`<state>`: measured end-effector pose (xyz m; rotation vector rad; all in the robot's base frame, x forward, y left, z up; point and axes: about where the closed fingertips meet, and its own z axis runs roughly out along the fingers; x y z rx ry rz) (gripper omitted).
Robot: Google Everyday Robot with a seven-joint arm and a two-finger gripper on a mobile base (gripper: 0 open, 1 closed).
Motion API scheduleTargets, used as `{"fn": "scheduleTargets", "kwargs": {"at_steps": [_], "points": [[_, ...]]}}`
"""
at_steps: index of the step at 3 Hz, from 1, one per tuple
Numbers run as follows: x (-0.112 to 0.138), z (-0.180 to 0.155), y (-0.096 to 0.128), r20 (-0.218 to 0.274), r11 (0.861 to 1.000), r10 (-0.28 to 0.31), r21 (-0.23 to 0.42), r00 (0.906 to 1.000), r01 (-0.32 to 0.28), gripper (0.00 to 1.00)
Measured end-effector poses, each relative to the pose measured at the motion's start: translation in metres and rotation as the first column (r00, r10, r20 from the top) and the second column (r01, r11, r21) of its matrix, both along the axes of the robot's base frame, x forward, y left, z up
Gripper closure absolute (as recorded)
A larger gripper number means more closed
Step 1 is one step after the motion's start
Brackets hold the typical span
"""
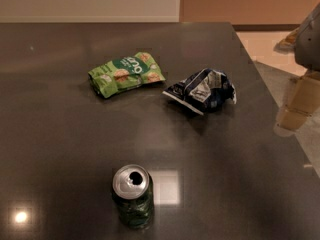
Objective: Pick green can
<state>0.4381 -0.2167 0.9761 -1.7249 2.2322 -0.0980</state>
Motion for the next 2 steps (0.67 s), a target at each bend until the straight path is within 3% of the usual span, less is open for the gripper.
{"fn": "scheduleTargets", "kwargs": {"at_steps": [1, 2], "points": [[0.000, 0.000, 0.000, 0.000, 1.000, 0.000, 0.000, 1.0000, 0.000, 0.00], [0.002, 0.002, 0.011, -0.004, 0.998, 0.060, 0.027, 0.9982, -0.059, 0.00]]}}
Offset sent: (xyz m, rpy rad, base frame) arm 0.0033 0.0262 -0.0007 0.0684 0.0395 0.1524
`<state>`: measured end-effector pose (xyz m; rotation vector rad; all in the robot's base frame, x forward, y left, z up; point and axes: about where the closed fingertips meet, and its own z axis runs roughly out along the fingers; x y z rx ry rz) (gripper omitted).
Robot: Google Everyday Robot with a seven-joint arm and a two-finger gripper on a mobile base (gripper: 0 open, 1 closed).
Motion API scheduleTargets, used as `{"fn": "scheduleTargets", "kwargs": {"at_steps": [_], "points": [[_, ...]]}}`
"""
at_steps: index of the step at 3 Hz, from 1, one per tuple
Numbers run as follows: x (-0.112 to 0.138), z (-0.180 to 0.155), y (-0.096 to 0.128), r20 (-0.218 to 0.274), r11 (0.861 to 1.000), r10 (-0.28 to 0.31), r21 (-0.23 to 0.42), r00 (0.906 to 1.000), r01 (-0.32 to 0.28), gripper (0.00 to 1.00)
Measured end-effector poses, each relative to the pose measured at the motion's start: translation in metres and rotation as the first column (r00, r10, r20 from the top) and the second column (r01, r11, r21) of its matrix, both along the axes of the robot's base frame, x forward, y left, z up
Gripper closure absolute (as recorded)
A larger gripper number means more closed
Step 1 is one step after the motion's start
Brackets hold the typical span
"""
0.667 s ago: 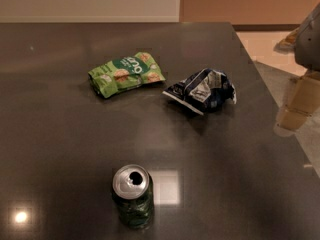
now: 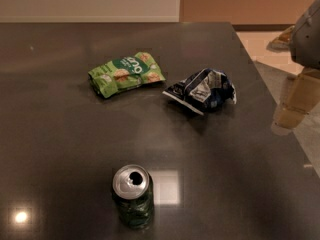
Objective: Pick green can
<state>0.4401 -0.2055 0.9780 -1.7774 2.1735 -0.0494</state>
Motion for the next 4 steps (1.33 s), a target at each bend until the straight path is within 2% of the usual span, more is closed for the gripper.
{"fn": "scheduleTargets", "kwargs": {"at_steps": [1, 2, 3, 4], "points": [[-0.005, -0.003, 0.026, -0.024, 0.993, 0.104, 0.063, 0.9943, -0.103, 0.00], [-0.021, -0.009, 0.059, -0.045, 0.969, 0.218, 0.129, 0.9750, -0.210, 0.00], [-0.048, -0.015, 0.094, -0.057, 0.928, 0.331, 0.199, 0.9418, -0.315, 0.00], [-0.073, -0.018, 0.121, -0.056, 0.889, 0.408, 0.251, 0.9113, -0.383, 0.00]]}}
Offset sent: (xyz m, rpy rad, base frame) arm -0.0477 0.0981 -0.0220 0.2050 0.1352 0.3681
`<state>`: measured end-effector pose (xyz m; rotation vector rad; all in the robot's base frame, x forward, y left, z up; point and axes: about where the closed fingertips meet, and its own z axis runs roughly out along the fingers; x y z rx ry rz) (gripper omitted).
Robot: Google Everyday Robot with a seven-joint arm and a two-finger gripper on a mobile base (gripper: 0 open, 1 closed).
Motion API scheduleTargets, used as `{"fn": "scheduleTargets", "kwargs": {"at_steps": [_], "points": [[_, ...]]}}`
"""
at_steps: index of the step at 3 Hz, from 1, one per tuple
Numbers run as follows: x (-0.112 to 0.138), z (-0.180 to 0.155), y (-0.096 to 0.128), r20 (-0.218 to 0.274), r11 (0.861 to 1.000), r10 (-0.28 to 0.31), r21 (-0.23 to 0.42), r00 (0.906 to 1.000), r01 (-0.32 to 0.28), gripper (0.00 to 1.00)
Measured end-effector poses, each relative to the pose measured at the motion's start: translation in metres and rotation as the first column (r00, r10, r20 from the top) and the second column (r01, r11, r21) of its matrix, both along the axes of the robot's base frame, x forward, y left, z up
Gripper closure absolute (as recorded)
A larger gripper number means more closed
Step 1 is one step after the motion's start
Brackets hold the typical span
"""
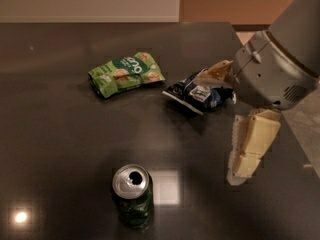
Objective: Pick green can
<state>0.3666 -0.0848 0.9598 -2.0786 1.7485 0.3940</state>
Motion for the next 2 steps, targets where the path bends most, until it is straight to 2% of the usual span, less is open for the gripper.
{"fn": "scheduleTargets", "kwargs": {"at_steps": [1, 2], "points": [[-0.026, -0.004, 0.029, -0.010, 0.997, 0.052, 0.056, 0.9986, -0.051, 0.00], [-0.048, -0.009, 0.056, -0.020, 0.991, 0.065, 0.120, 0.9977, -0.062, 0.00]]}}
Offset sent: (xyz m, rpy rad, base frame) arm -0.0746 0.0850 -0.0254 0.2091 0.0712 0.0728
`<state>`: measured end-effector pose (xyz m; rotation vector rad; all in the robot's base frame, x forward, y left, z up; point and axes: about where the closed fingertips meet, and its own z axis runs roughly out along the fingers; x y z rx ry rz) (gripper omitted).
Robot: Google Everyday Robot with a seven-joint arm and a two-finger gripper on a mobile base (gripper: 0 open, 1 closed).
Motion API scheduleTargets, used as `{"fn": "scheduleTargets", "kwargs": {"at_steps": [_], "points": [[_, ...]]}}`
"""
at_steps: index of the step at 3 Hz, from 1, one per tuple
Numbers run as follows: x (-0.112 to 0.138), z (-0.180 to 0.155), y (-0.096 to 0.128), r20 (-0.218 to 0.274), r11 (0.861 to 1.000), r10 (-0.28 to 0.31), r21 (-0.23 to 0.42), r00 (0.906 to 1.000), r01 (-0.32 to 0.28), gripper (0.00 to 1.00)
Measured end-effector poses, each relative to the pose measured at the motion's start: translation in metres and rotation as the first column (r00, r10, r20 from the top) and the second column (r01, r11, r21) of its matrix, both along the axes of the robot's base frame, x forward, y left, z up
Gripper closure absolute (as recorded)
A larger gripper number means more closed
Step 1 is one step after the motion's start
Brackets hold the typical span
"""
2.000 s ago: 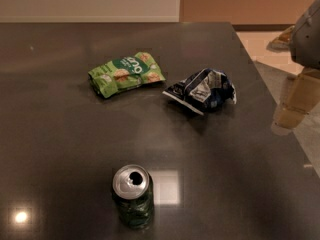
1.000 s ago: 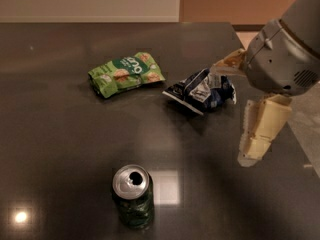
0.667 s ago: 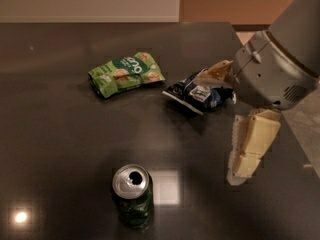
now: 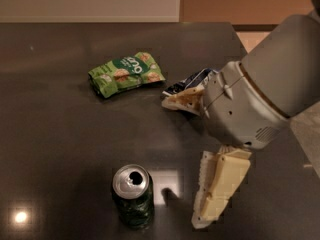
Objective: Pick green can
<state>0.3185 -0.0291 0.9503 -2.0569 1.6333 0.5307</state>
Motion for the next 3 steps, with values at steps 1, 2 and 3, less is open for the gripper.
{"fn": "scheduleTargets", "kwargs": {"at_steps": [1, 2, 3], "points": [[-0.020, -0.011, 0.026, -0.007, 0.998, 0.024, 0.051, 0.9997, -0.024, 0.00], [-0.032, -0.029, 0.045, -0.021, 0.996, 0.049, 0.078, 0.9986, -0.047, 0.00], [-0.042, -0.043, 0.058, -0.024, 0.993, 0.068, 0.095, 0.9974, -0.065, 0.00]]}}
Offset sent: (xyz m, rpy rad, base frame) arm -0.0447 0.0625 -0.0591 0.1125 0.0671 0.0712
